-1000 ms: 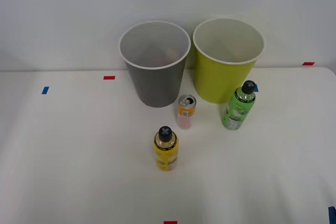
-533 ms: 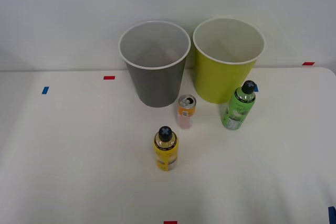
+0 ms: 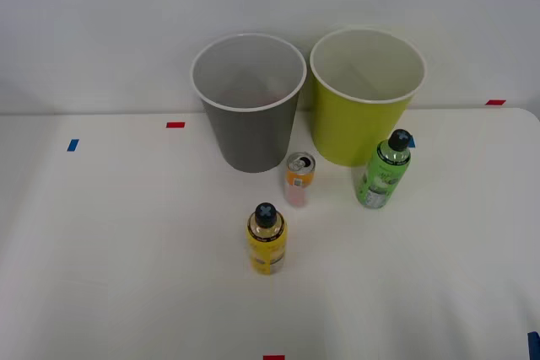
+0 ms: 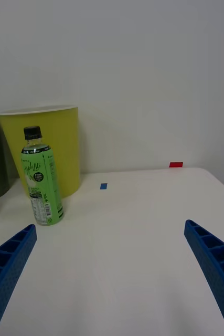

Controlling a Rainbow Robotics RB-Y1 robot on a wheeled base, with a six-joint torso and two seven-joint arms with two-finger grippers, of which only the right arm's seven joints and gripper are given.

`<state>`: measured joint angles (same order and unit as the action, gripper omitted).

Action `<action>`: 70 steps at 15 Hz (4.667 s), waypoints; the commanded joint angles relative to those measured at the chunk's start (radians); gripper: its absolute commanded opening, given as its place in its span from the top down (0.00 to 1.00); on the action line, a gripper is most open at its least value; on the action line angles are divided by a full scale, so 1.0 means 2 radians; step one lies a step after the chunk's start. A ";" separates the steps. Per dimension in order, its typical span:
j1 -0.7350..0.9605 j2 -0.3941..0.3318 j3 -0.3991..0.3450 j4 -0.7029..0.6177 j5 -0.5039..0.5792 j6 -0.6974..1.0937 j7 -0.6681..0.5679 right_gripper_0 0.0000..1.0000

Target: Put cans in the gray bin, plastic bottles in the light green bin

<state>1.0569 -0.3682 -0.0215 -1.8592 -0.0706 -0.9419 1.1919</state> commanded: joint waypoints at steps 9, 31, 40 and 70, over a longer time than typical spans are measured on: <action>-0.009 0.006 0.018 0.023 -0.008 -0.008 0.008 0.02; -0.216 -0.038 0.159 0.025 -0.146 0.135 0.208 0.02; -0.409 -0.013 0.173 0.195 -0.149 0.121 0.211 0.06; -0.528 0.007 0.179 0.222 -0.175 0.219 0.214 0.12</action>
<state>0.0029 -0.3601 0.3380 -1.4140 -0.4213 -0.5057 1.6176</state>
